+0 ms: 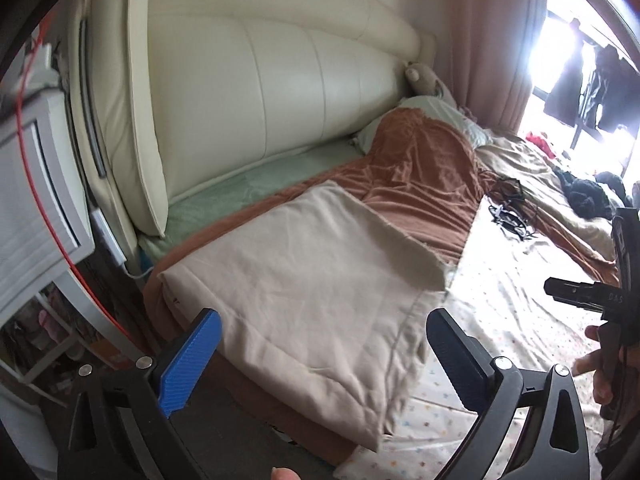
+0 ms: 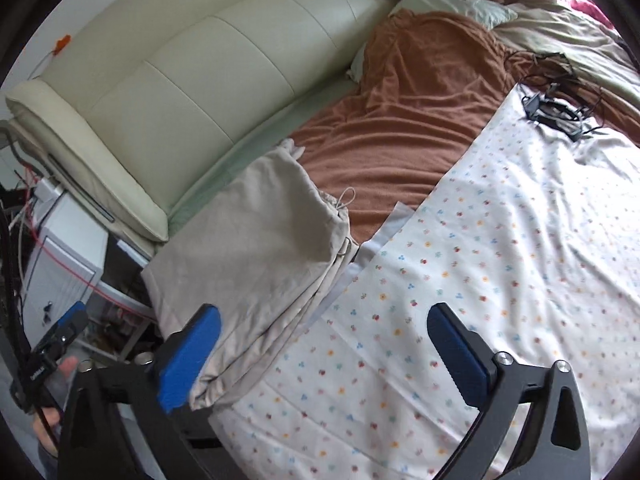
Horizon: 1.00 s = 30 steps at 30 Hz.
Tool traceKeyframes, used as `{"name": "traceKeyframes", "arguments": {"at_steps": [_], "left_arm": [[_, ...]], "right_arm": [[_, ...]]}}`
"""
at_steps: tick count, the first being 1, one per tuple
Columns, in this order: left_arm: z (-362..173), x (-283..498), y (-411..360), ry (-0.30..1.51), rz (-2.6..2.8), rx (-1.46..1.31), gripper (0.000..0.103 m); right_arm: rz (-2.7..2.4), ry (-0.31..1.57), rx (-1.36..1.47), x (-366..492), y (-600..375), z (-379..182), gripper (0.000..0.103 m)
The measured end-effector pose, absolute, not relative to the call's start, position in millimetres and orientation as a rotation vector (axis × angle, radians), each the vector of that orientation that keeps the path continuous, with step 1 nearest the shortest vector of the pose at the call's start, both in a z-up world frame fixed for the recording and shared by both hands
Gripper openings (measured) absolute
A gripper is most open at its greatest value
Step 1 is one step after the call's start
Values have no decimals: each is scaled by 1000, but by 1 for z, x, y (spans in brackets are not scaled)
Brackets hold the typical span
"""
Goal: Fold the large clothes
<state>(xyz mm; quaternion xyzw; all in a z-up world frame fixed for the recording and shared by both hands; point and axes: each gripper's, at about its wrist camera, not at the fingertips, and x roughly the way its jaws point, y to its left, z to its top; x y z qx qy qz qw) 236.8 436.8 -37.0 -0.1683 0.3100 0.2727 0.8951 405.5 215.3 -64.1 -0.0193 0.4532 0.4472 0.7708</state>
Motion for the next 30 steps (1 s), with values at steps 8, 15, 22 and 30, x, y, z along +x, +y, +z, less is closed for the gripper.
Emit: {"name": "traceKeyframes", "arguments": {"at_steps": [8,15,22,30], "left_arm": [[5,216,385,577,559,-293,102],[29,199,336,543,527,-246,102],[42,176,292,510,516,-178,102],[53,141,239,470,466,-136,102]], "right_arm": [[980,887,-33,378,157,-18,103],[951,809,-33,354,102,8,103],[920,740,-23,318,44,28,103],[889,661,11,269,-27,36,103]]}}
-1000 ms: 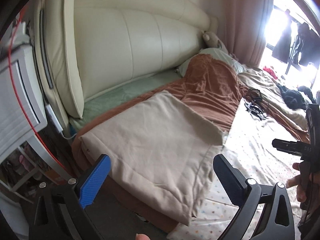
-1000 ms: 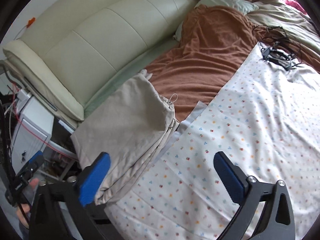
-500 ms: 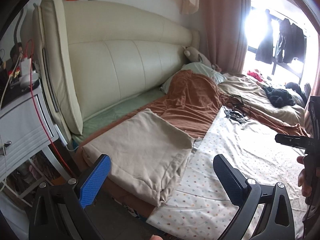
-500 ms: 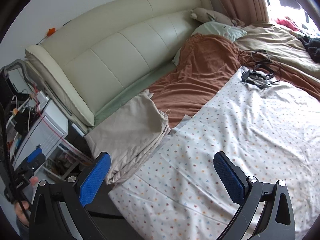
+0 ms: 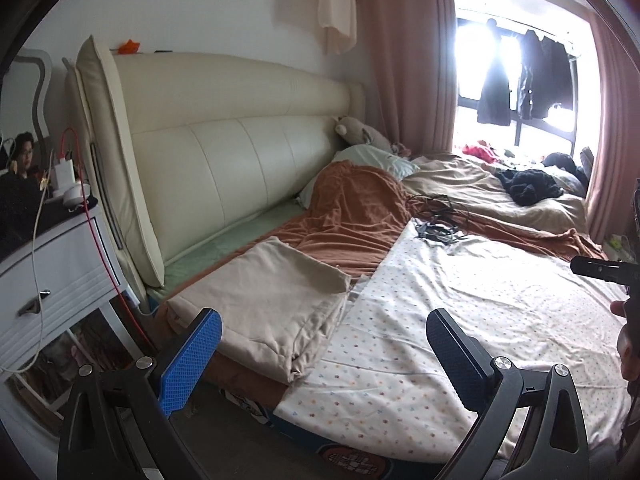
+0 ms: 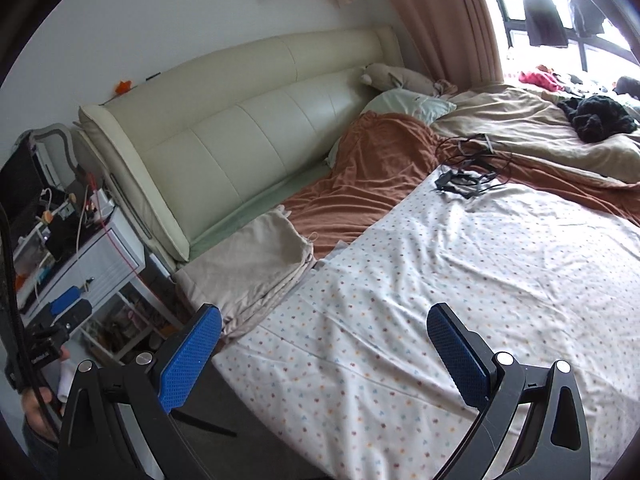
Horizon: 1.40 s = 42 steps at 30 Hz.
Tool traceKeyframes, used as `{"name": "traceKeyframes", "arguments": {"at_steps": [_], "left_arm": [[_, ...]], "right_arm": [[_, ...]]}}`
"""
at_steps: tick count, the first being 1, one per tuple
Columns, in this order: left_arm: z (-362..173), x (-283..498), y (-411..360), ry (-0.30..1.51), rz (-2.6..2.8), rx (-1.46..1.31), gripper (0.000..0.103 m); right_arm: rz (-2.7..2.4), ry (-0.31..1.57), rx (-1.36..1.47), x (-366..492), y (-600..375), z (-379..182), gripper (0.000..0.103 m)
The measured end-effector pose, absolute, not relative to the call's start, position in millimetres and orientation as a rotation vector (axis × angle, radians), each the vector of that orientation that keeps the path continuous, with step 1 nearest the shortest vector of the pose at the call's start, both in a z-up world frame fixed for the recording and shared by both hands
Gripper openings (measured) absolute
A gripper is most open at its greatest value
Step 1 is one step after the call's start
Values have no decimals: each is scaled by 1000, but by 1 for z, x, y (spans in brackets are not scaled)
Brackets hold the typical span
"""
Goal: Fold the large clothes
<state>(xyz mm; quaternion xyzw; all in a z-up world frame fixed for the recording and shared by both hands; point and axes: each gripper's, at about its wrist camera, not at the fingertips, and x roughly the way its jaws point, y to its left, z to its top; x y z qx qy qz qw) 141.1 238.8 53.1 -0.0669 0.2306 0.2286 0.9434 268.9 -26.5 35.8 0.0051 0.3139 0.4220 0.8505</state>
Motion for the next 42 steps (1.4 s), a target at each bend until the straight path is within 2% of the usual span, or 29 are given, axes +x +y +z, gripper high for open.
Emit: {"name": "traceKeyframes", "arguments": {"at_steps": [20,31,42], "left_arm": [[44,43,138,354,323,-109,102],[21,-4,103,318,300,-112,102],[-7,-40,77,317,252,-157,102]], "right_arm": [[764,508,17,133,-149,21,103],[694,443,43,65,-201,2,103],[650,457,120,22,-246,-28,103]]}}
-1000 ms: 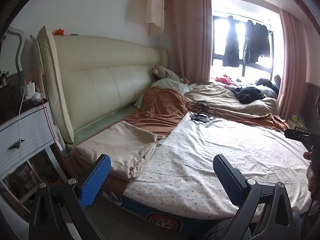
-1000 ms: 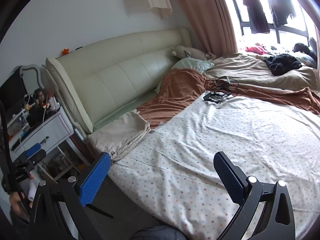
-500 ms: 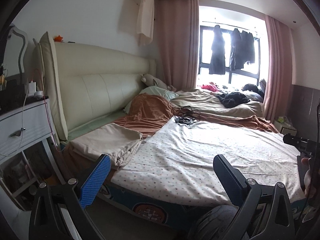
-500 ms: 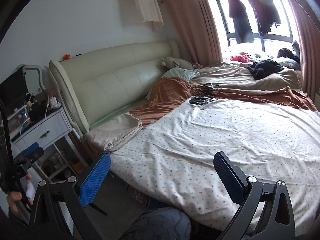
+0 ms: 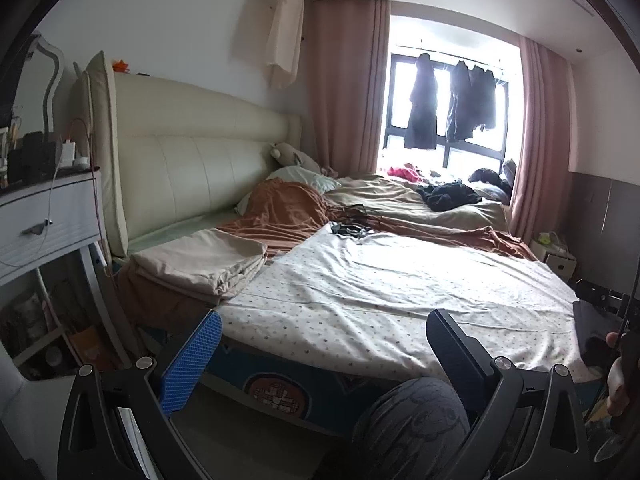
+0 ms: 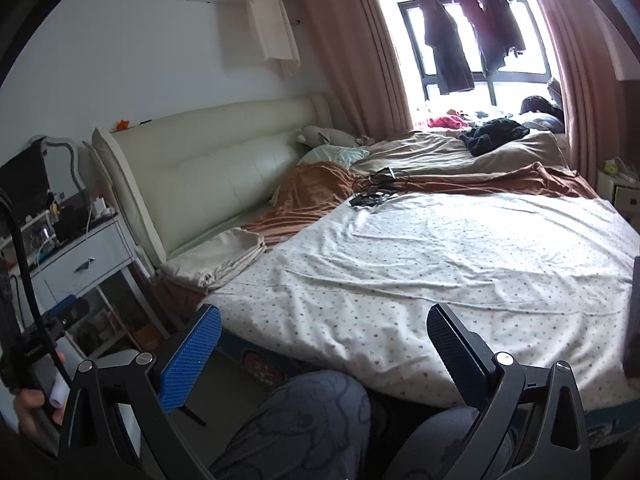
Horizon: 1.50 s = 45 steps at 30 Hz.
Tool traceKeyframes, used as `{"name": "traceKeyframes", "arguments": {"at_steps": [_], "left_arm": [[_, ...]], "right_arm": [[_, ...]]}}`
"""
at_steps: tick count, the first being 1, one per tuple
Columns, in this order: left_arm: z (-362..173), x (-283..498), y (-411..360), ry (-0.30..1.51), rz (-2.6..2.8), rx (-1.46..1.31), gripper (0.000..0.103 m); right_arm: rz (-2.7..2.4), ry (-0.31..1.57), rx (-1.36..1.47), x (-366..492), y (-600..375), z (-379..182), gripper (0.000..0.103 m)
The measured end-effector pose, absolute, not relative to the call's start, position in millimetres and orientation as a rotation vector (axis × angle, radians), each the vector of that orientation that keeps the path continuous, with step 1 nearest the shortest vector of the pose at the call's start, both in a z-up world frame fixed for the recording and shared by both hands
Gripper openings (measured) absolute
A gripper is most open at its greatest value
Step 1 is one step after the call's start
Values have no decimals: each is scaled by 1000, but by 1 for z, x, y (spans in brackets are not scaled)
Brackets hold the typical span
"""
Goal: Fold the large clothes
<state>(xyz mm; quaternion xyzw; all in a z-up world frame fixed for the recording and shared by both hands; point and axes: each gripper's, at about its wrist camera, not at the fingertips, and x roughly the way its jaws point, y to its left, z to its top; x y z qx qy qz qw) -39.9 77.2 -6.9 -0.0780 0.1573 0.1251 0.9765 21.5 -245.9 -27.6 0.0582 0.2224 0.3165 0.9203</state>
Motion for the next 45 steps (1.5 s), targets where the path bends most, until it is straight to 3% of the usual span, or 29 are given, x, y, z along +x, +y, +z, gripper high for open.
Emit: {"name": "traceKeyframes", "arguments": {"at_steps": [45], "left_arm": [[4,-72,62,290,253,-131,102]], "right_arm": [[658,450,104,0,-244,-29,103]]}}
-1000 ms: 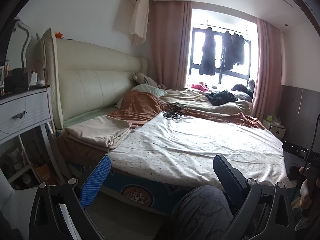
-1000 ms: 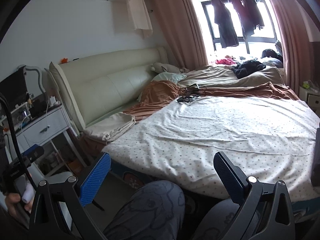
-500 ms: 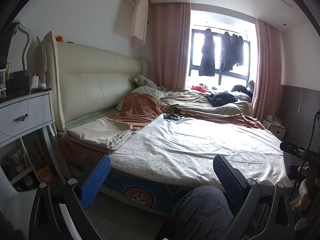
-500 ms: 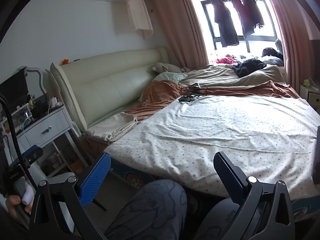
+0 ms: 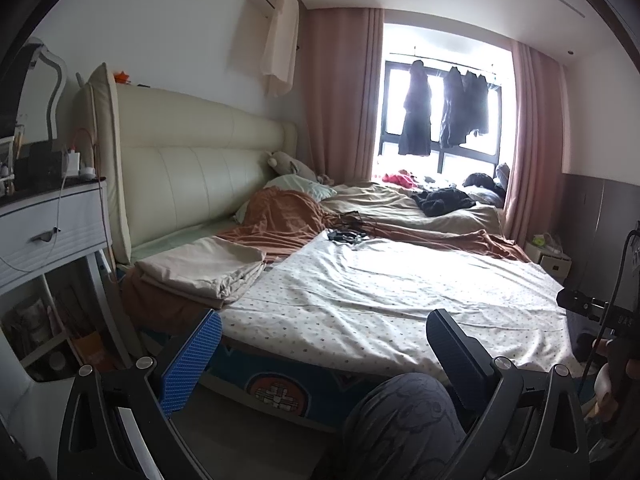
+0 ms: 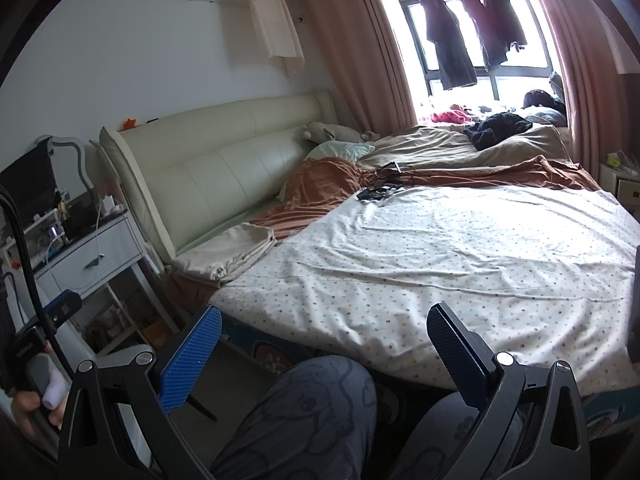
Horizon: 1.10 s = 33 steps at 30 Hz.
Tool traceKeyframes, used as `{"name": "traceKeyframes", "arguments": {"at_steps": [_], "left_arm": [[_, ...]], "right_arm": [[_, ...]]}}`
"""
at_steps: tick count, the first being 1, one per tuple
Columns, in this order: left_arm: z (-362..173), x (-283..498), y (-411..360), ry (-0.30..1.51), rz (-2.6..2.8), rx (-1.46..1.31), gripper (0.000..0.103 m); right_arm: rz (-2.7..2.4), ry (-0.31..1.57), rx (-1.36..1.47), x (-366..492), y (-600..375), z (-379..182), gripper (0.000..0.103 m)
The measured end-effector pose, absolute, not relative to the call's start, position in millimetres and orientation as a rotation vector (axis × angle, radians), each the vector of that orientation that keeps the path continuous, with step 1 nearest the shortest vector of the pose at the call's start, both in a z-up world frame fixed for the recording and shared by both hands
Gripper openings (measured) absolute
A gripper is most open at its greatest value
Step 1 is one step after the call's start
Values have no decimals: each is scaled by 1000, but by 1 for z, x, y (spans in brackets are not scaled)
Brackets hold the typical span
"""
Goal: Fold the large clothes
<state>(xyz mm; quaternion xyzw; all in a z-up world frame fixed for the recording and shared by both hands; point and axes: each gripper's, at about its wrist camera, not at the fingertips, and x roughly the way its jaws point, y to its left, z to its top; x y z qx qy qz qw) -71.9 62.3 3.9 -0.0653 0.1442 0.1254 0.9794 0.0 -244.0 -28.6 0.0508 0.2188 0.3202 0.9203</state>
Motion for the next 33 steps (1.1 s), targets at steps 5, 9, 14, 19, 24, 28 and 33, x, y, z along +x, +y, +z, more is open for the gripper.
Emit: {"name": "traceKeyframes", "arguments": {"at_steps": [5,9,14,19,24,28,33], "left_arm": [[6,-72,62,289,246,-125,102],[8,-73,61,284,243,-121,102],[7,-73,60,287,244,-120,102],[7,-72,60,289,243,-119,102],[7,-72,60,286,243,-118,102],[7,-72,58,289,243,-98,102],[7,-73,56,290,242,-95,102]], "right_arm": [[658,449,103,0,-244,-29,103],[657,443,101,-2,-244,-28,103],[655,439,94,-4,-242,-27,103],[653,441,92,-5,-241,-26,103],[654,442,105,-5,-241,-27,103],[655,444,99,-5,-239,-29,103],[656,447,97,-5,-238,-29,103]]}}
